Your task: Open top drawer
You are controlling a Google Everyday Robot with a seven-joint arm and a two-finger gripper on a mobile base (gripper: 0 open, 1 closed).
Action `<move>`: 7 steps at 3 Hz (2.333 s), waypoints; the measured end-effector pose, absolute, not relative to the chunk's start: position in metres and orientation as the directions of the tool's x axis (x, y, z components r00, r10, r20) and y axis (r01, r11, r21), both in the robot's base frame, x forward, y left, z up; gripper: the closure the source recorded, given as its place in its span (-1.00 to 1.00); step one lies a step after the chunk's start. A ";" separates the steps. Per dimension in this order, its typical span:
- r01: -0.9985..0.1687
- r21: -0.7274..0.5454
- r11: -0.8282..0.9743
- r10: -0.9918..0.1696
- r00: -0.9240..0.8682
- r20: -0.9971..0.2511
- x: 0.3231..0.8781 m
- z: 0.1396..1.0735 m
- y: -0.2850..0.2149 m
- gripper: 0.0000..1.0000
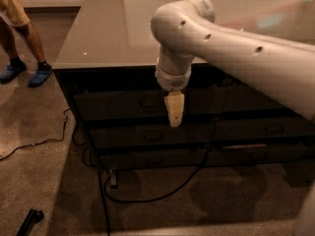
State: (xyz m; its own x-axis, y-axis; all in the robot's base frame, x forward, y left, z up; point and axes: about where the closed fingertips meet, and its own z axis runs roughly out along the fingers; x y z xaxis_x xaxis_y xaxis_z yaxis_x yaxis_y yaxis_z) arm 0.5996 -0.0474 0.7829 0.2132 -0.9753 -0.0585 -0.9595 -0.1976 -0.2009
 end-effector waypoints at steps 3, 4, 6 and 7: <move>-0.974 -0.158 -0.160 -0.981 0.175 -0.081 0.620 0.736 -0.048 -1.00; -0.983 -0.138 -0.124 -0.989 0.134 -0.065 0.635 0.706 -0.045 -1.00; -0.986 -0.129 -0.108 -0.994 0.110 -0.006 0.703 0.676 -0.041 -1.00; -0.987 -0.123 -0.107 -0.994 0.109 -0.016 0.708 0.669 -0.042 -1.00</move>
Offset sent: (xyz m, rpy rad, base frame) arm 0.0124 0.0063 -0.0313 0.0297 0.0142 -0.0138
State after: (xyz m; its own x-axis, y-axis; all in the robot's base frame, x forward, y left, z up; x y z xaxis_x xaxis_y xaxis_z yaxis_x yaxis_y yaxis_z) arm 0.7078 -0.0420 0.6689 0.1094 -0.9939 -0.0165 -0.9867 -0.1066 -0.1228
